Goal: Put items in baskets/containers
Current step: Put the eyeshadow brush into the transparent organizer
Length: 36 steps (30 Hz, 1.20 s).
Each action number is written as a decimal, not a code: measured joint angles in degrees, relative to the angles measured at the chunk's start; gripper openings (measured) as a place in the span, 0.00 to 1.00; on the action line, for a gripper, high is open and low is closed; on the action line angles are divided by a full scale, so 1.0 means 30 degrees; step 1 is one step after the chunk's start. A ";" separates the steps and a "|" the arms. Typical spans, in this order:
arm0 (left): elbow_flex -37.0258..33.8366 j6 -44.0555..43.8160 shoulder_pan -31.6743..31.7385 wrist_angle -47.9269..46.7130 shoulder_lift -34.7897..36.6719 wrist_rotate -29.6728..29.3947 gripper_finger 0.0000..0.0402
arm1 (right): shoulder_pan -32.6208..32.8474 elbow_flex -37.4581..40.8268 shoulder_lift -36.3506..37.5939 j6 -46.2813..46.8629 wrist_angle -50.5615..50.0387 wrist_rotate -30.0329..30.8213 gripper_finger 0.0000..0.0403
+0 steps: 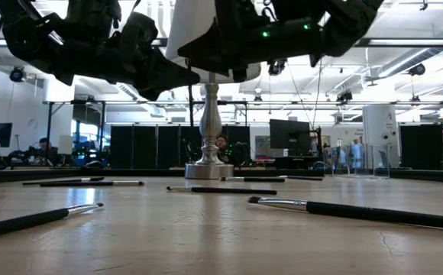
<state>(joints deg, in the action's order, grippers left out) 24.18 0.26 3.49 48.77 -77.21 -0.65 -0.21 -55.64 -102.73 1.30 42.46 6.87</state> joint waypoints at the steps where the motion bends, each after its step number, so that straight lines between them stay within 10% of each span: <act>1: 0.0000 0.0015 0.0000 -0.0007 0.0000 0.0000 0.03 | 0.0006 -0.0200 -0.0096 -0.0018 -0.0202 0.0000 0.41; 10: -0.0007 -0.0033 0.0000 -0.0290 0.0000 0.0003 0.04 | 0.0020 -0.0564 -0.0315 -0.0516 -0.0500 0.0051 0.05; 24: -0.0058 -0.1243 0.0000 -0.0436 0.0688 -0.0325 0.23 | -0.0111 -0.0129 0.1352 -0.0655 -0.2328 0.0858 0.03; 36: -0.2180 -0.0148 0.0058 -0.0712 0.3209 -0.0318 0.17 | -0.3171 0.3921 1.0415 0.0875 -0.8740 0.6457 0.02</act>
<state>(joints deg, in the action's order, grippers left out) 17.65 -0.19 3.66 46.63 -67.58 -1.61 -9.72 -43.87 -71.49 3.93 16.24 26.24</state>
